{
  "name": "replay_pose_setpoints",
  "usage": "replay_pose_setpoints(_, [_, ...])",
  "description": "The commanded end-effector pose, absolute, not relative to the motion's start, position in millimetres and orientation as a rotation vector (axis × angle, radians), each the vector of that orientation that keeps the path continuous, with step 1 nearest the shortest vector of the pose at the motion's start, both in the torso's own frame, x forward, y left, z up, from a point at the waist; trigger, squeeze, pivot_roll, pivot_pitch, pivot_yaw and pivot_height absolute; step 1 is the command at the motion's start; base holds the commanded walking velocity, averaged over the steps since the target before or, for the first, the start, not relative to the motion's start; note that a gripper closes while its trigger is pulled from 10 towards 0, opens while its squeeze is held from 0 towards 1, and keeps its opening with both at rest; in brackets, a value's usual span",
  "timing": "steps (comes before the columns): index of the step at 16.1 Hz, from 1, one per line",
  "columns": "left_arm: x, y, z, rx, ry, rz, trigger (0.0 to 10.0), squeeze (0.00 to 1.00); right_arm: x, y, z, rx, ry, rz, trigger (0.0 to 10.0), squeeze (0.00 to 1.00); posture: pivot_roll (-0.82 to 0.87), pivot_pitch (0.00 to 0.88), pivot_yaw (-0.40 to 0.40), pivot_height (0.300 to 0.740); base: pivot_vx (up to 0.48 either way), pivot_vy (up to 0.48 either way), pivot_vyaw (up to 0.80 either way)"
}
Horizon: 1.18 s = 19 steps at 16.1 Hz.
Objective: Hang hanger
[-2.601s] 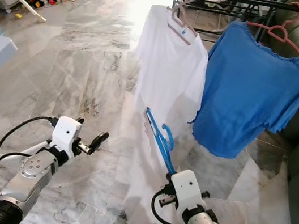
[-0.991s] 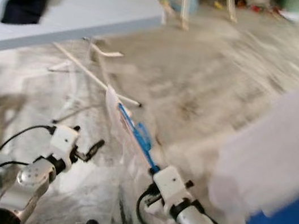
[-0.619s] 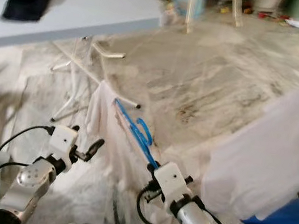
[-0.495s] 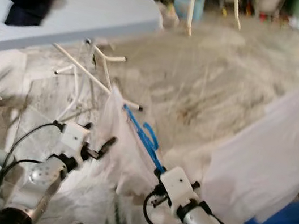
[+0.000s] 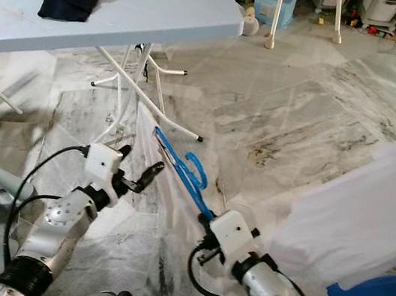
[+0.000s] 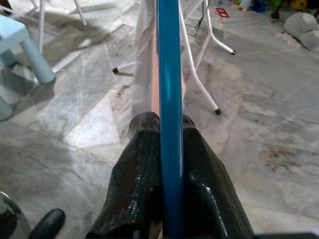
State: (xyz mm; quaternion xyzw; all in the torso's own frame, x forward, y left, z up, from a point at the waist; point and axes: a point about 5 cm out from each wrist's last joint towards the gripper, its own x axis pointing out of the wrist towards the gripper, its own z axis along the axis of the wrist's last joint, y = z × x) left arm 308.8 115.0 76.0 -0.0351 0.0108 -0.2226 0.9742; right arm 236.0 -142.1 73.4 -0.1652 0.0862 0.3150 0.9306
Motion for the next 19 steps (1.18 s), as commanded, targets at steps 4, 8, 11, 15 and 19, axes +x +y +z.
replay_pose_setpoints(4, [312.0, 122.7, 67.3, -0.071, 0.102, -0.365, 10.0, 0.00, 235.7, -140.0, 78.0, -0.329, 0.150, 0.650, 10.0, 0.00, -0.14, 0.196, 0.062, 0.740, 0.000, 0.000, 0.00])
replay_pose_setpoints(8, [310.6, 126.5, 63.5, -0.071, 0.133, -0.352, 10.0, 0.00, 235.8, -138.3, 75.7, -0.331, 0.156, 0.651, 10.0, 0.00, -0.14, 0.198, 0.063, 0.740, 0.000, 0.000, 0.00])
replay_pose_setpoints(11, [310.0, 127.9, 62.7, -0.065, 0.140, -0.351, 10.0, 0.00, 236.0, -136.8, 74.4, -0.336, 0.158, 0.654, 10.0, 0.00, -0.13, 0.201, 0.065, 0.740, 0.000, 0.375, 0.00])
replay_pose_setpoints(15, [308.9, 127.0, 62.1, -0.052, 0.144, -0.355, 10.0, 0.00, 235.6, -135.6, 73.5, -0.339, 0.158, 0.653, 10.0, 0.00, -0.13, 0.199, 0.070, 0.740, 0.000, 0.418, 0.00])
replay_pose_setpoints(19, [308.3, 126.7, 61.9, -0.034, 0.139, -0.358, 10.0, 0.00, 234.9, -135.2, 71.8, -0.341, 0.157, 0.646, 10.0, 0.00, -0.13, 0.198, 0.077, 0.740, 0.000, 0.321, 0.00])
